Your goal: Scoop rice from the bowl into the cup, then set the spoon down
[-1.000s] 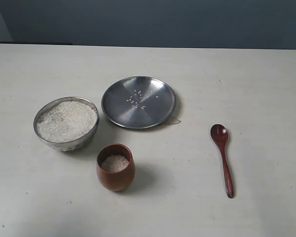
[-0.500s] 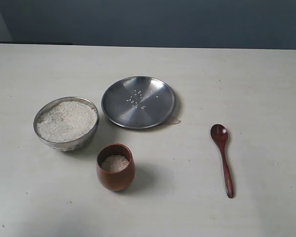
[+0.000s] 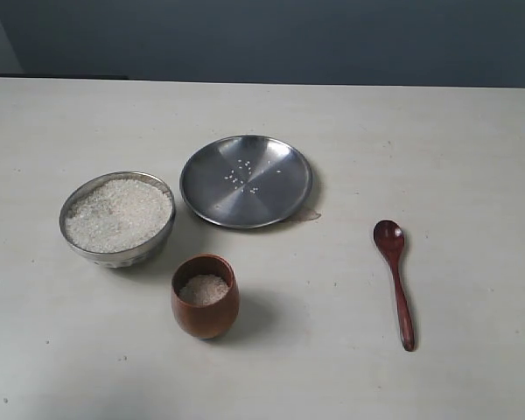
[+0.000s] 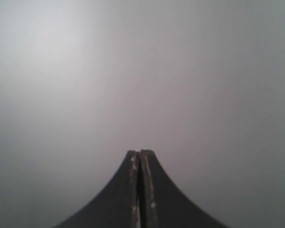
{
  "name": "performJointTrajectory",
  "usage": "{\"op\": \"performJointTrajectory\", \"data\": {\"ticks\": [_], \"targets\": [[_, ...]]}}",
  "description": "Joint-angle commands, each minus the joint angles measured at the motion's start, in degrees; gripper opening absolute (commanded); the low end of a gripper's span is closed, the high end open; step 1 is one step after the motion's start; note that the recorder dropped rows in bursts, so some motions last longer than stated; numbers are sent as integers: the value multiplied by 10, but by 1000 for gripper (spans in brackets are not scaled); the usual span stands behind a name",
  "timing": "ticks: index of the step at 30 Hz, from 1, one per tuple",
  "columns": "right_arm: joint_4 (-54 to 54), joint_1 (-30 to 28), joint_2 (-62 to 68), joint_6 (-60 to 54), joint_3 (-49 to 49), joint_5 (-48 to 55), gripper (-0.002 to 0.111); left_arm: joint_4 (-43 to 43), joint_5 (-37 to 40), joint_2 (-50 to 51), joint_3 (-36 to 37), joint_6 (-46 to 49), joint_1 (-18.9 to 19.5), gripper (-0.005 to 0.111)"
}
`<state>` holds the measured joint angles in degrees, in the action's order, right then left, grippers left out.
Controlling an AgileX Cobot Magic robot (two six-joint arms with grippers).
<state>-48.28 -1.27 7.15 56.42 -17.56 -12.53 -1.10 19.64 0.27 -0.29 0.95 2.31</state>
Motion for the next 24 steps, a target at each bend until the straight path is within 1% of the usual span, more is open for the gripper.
{"op": "performJointTrajectory", "data": {"ticks": [1,6,10,13,14,15,16,17,19,21,23,24], "targets": [[-67,35,55,13,-40,9,-1,-1,-5,-3,3,-3,1,0],[-122,87,135,30,-98,69,-1,-1,-5,-3,3,-3,1,0],[-158,94,154,27,-104,120,-1,-1,-5,-3,3,-3,1,0],[-150,94,167,24,-104,216,-1,-1,-5,-3,3,-3,1,0],[-128,94,175,6,-104,271,-1,-1,-5,-3,3,-3,1,0],[-73,94,185,-58,-104,314,-1,-1,-5,-3,3,-3,1,0],[-23,96,193,-102,-104,325,-1,-1,-5,-3,3,-3,1,0],[50,112,202,-177,-104,329,-1,-1,-5,-3,3,-3,1,0],[140,138,212,-244,-104,321,-1,-1,-5,-3,3,-3,1,0],[163,157,222,-261,-104,326,-1,-1,-5,-3,3,-3,1,0],[179,169,244,-286,-104,357,-1,-1,-5,-3,3,-3,1,0],[196,176,268,-322,-104,390,-1,-1,-5,-3,3,-3,1,0]]}}
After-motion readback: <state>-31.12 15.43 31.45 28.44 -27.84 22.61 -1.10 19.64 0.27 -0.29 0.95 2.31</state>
